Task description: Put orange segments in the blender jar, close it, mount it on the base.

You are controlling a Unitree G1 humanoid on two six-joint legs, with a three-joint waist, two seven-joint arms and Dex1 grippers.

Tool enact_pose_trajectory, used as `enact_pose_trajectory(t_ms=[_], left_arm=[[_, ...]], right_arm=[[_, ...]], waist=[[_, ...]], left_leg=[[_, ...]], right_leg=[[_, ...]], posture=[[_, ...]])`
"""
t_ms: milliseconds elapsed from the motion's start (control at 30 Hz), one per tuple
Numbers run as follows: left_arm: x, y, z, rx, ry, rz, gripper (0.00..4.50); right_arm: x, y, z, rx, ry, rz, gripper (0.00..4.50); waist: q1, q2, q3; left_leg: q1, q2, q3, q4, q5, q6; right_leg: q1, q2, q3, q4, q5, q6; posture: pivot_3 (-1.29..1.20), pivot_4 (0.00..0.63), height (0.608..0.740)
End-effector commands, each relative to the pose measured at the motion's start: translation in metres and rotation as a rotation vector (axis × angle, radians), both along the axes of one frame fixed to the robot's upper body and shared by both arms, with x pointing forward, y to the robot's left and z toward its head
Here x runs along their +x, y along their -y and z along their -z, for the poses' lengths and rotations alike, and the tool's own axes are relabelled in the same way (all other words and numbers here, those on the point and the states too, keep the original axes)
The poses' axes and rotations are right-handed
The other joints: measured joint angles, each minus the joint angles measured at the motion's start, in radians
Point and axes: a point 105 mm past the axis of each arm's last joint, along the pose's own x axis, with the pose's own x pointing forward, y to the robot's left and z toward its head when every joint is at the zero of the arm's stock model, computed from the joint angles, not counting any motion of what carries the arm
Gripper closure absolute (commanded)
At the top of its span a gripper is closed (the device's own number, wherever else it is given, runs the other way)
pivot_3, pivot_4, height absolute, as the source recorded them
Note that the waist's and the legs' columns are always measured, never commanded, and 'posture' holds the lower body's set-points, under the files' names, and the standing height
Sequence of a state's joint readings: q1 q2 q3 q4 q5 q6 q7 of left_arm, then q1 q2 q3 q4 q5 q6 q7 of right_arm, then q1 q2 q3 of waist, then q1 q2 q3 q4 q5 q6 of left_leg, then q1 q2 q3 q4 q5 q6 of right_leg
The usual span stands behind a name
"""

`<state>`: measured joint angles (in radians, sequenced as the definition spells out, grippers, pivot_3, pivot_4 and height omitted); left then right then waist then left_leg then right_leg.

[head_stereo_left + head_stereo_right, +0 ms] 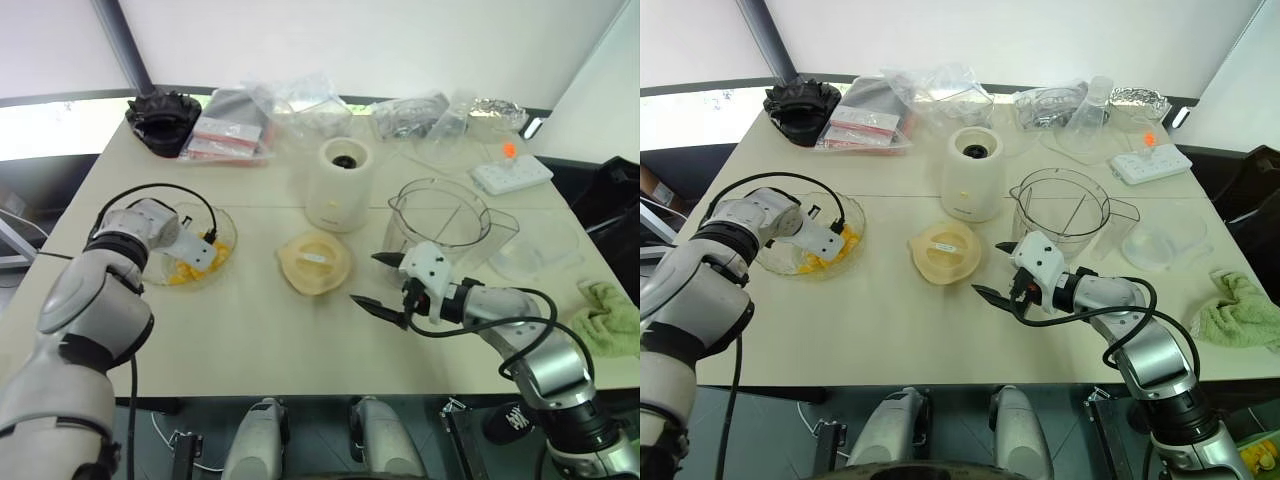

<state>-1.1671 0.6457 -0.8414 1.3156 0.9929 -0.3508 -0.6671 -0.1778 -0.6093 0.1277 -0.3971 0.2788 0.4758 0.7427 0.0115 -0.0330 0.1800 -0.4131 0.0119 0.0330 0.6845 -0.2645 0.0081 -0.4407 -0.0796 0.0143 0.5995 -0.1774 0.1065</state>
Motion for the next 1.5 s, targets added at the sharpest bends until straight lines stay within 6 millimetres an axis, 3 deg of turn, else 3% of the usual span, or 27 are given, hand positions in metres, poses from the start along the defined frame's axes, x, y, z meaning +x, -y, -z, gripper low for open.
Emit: enact_pose_trajectory(t_ms=[33, 200, 433, 567, 633, 700, 767, 800, 900, 1033, 1167, 1333, 1500], left_arm=[[0.004, -0.002, -0.01, -0.056, 0.053, -0.023, 3.23], [0.013, 0.014, -0.032, -0.269, 0.144, -0.051, 3.23], [0.02, 0.019, -0.066, -0.582, 0.326, -0.119, 3.23], [0.022, 0.043, -0.094, -0.871, 0.423, -0.167, 3.23], [0.026, 0.085, -0.131, -1.179, 0.481, -0.111, 3.23], [0.024, 0.112, -0.159, -1.371, 0.508, -0.044, 3.23], [0.018, 0.153, -0.198, -1.608, 0.525, 0.101, 3.23], [0.013, 0.179, -0.215, -1.734, 0.471, 0.16, 3.23], [0.002, 0.229, -0.236, -1.919, 0.281, 0.241, 3.23], [-0.011, 0.287, -0.251, -2.031, 0.028, 0.315, 3.23], [-0.017, 0.316, -0.249, -2.038, -0.114, 0.332, 3.23], [-0.027, 0.346, -0.231, -2.082, -0.424, 0.224, 3.23], [-0.045, 0.362, -0.197, -1.987, -0.729, 0.128, 3.23]], right_arm=[[-0.001, 0.0, -0.014, 0.002, 0.057, -0.008, 0.0], [-0.002, 0.0, -0.014, 0.001, 0.054, -0.008, 0.0], [-0.004, 0.001, -0.013, -0.005, 0.043, -0.021, 0.0], [-0.005, 0.002, -0.012, -0.012, 0.037, -0.023, 0.0], [-0.006, 0.003, -0.012, -0.015, 0.033, -0.023, 0.0], [-0.007, 0.004, -0.012, -0.015, 0.03, -0.023, 0.0], [-0.008, 0.005, -0.011, -0.015, 0.027, -0.015, 0.0], [-0.01, 0.006, -0.01, -0.019, 0.028, -0.003, 0.0], [-0.013, 0.009, -0.009, -0.017, 0.032, 0.033, 0.0], [-0.022, 0.016, -0.007, -0.015, 0.036, 0.105, 0.0], [-0.03, 0.022, -0.007, -0.014, 0.039, 0.166, 0.0], [-0.042, 0.033, -0.006, -0.01, 0.038, 0.267, 0.0], [-0.05, 0.037, -0.006, -0.006, 0.03, 0.327, 0.0]], waist=[[0.0, 0.0, 0.0], [0.001, 0.0, 0.0], [-0.004, 0.0, 0.0], [-0.001, 0.0, 0.0], [0.006, 0.0, 0.0], [0.016, 0.0, 0.0], [0.024, 0.0, 0.0], [0.025, 0.0, 0.0], [0.026, 0.0, 0.0], [0.022, 0.0, 0.0], [0.003, 0.0, 0.0], [0.0, 0.0, 0.0], [0.0, 0.0, 0.0]], left_leg=[[0.0, 0.0, 0.0, 0.0, 0.0, 0.0], [0.0, 0.0, 0.0, 0.0, 0.0, 0.0], [0.0, 0.0, 0.0, 0.0, 0.0, 0.0], [0.0, 0.001, 0.0, 0.0, 0.0, 0.0], [0.0, 0.001, 0.0, 0.0, 0.0, 0.0], [-0.001, 0.001, -0.002, 0.001, 0.0, -0.001], [-0.001, 0.0, -0.001, 0.001, 0.0, -0.001], [-0.001, -0.001, -0.001, 0.001, 0.0, -0.001], [-0.001, -0.003, -0.001, 0.001, 0.0, -0.001], [0.003, -0.003, -0.001, 0.0, 0.0, 0.0], [0.005, -0.002, -0.002, 0.0, 0.0, 0.0], [0.004, -0.002, -0.003, 0.0, 0.0, 0.0], [0.004, -0.002, -0.003, 0.0, 0.0, 0.0]], right_leg=[[0.0, 0.0, 0.0, 0.0, 0.0, 0.0], [0.0, 0.0, 0.0, 0.0, 0.0, 0.0], [0.0, 0.0, 0.0, 0.0, 0.0, 0.0], [0.0, 0.0, 0.0, 0.0, 0.0, 0.0], [0.0, 0.0, 0.0, 0.0, 0.0, 0.0], [0.001, -0.001, -0.001, 0.0, 0.0, 0.0], [0.002, -0.001, 0.0, -0.001, 0.001, 0.001], [0.002, -0.002, 0.0, -0.002, 0.001, 0.002], [0.003, -0.001, 0.0, -0.004, 0.002, 0.003], [0.007, -0.001, 0.0, -0.004, 0.0, 0.001], [0.007, 0.0, 0.0, -0.004, 0.0, 0.0], [0.007, 0.0, 0.0, -0.004, 0.0, 0.0], [0.007, 0.0, 0.0, -0.005, -0.001, 0.001]], posture=[[0.0, 0.15, 0.74], [0.0, 0.15, 0.74], [0.0, 0.15, 0.74], [0.0, 0.15, 0.74], [0.0, 0.15, 0.74], [0.0, 0.15, 0.74], [0.0, 0.15, 0.74], [0.0, 0.15, 0.74], [0.0, 0.15, 0.74], [0.0, 0.15, 0.74], [0.0, 0.15, 0.74], [0.0, 0.15, 0.74], [0.0, 0.15, 0.74]])
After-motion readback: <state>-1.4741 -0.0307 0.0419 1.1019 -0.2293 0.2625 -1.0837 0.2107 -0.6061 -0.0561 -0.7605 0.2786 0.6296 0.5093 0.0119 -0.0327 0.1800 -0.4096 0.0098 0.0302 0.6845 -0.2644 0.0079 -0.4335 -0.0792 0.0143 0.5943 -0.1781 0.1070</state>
